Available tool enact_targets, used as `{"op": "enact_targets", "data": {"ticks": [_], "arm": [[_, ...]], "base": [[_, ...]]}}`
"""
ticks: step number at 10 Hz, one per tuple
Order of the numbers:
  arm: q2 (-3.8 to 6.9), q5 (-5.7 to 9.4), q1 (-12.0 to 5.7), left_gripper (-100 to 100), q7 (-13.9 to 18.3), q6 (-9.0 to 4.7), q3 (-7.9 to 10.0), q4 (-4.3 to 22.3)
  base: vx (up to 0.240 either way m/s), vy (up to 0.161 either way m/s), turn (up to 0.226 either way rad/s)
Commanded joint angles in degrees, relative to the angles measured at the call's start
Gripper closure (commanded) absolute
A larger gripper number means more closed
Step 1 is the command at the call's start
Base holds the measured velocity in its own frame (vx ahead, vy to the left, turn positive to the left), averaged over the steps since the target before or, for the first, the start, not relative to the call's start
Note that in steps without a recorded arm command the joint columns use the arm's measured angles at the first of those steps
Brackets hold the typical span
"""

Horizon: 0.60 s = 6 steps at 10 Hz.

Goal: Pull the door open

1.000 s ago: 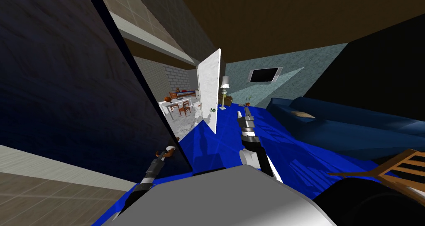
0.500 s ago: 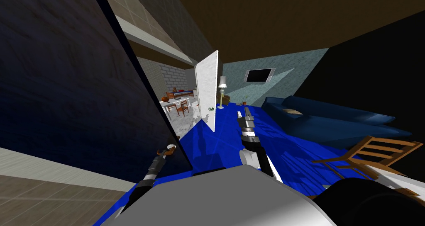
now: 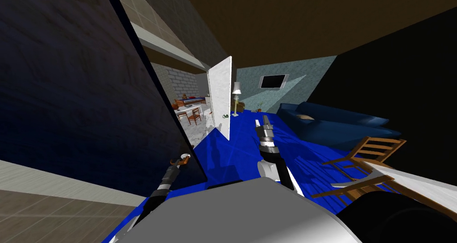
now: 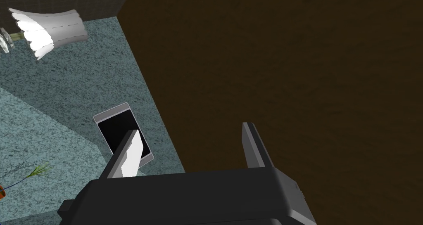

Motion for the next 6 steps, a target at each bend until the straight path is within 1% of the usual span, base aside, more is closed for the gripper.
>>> {"op": "enact_targets", "data": {"ticks": [1,6], "arm": [[-1.22,-1.96,-0.72,100,0.3,-0.09,1.29,0.8],[-2.94,-6.55,-1.53,100,0.7,1.67,5.96,0.7]], "base": [[-0.097,0.040,-0.077],[-0.106,0.036,-0.079]]}}
